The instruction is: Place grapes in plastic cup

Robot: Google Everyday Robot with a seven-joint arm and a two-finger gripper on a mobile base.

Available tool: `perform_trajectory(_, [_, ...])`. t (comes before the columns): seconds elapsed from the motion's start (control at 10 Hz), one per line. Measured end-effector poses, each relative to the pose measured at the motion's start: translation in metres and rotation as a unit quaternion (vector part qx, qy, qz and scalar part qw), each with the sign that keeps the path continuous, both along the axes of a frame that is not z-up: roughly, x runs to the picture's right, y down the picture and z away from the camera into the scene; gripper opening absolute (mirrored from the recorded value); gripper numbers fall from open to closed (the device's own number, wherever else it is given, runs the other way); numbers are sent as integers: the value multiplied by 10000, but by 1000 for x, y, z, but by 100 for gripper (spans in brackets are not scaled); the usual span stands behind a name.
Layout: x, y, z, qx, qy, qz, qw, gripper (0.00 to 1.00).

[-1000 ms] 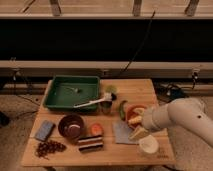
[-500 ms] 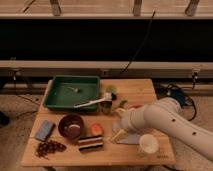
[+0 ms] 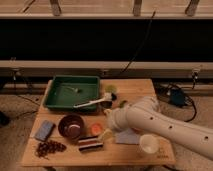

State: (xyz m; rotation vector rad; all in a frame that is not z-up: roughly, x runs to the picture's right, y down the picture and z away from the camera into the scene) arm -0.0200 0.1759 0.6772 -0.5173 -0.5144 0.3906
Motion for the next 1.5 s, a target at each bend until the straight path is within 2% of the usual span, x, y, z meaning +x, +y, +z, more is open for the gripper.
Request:
perform_trajectory(0.6, [-52,-7,-3,15,-199,-186,9996,78])
perform_trajectory(0.8, [-72,-5,-7,10,-402,-314,9987,78])
perform_trajectory(1.5, [-72,-5,-7,23,-432,-309,9986,78])
